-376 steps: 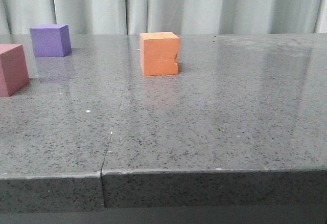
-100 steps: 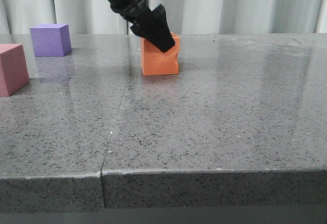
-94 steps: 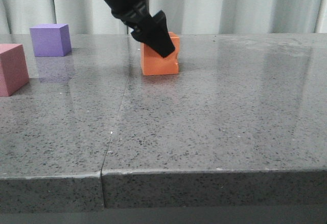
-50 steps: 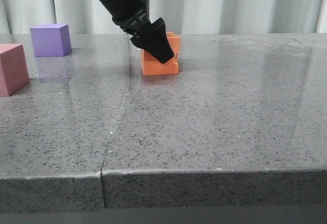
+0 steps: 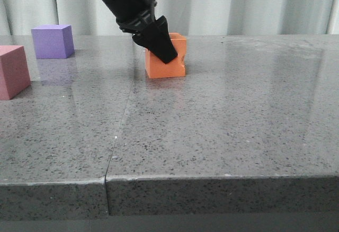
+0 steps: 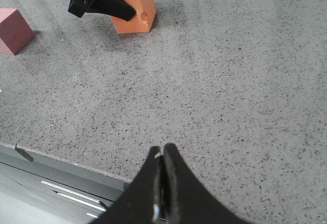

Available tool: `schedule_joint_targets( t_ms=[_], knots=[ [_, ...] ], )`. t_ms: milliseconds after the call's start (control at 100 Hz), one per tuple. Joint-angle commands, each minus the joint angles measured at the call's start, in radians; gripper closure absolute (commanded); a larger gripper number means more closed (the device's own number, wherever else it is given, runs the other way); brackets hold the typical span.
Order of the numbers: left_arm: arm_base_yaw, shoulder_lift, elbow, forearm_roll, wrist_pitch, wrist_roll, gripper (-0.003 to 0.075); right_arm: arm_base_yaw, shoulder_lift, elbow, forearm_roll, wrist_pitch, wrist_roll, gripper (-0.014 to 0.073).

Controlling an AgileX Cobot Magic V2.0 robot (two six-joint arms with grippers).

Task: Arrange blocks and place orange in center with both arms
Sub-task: 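Lower the left gripper onto the orange cube and close on it, then lift the orange cube with the left gripper toward the purple cube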

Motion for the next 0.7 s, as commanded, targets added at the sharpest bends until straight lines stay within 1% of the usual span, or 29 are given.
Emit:
schedule_joint_targets(
  t_ms=[0,80,250,320,370,420,570,690],
  knots=[
    [-0.009,-0.069,-0.032,-0.028,-0.030,-0.002,0.0458,-0.002,0.008,-0.023,-0.009,-0.072,-0.011,0.0663],
    [-0.009,-0.084,-0.032,-0.009,-0.046,-0.046,0.0458,-0.002,0.008,-0.023,-0.009,-0.072,-0.011,0.0663],
    [-0.009,-0.133,-0.032,0.104,-0.084,-0.240,0.0458,-0.002,0.008,-0.023,-0.009,-0.072,-0.011,0.0663],
    [-0.009,-0.154,-0.032,0.179,-0.091,-0.378,0.0458,-0.002,0.008,-0.023,-0.009,-0.072,-0.011,0.0663],
    [-0.007,-0.168,-0.032,0.244,-0.091,-0.501,0.0458,-0.002,0.008,-0.023,-0.009,-0.072,-0.011,0.0663],
    [-0.005,-0.183,-0.032,0.307,-0.089,-0.586,0.0458,-0.002,0.008,-0.023,-0.009,-0.072,-0.011,0.0663],
    [-0.005,-0.224,-0.032,0.485,-0.072,-0.773,0.0458,-0.002,0.008,-0.023,-0.009,-0.072,-0.011,0.0663],
    [0.005,-0.257,-0.032,0.555,-0.043,-0.950,0.0458,-0.002,0.008,-0.023,-0.009,-0.072,-0.011,0.0663]
  ],
)
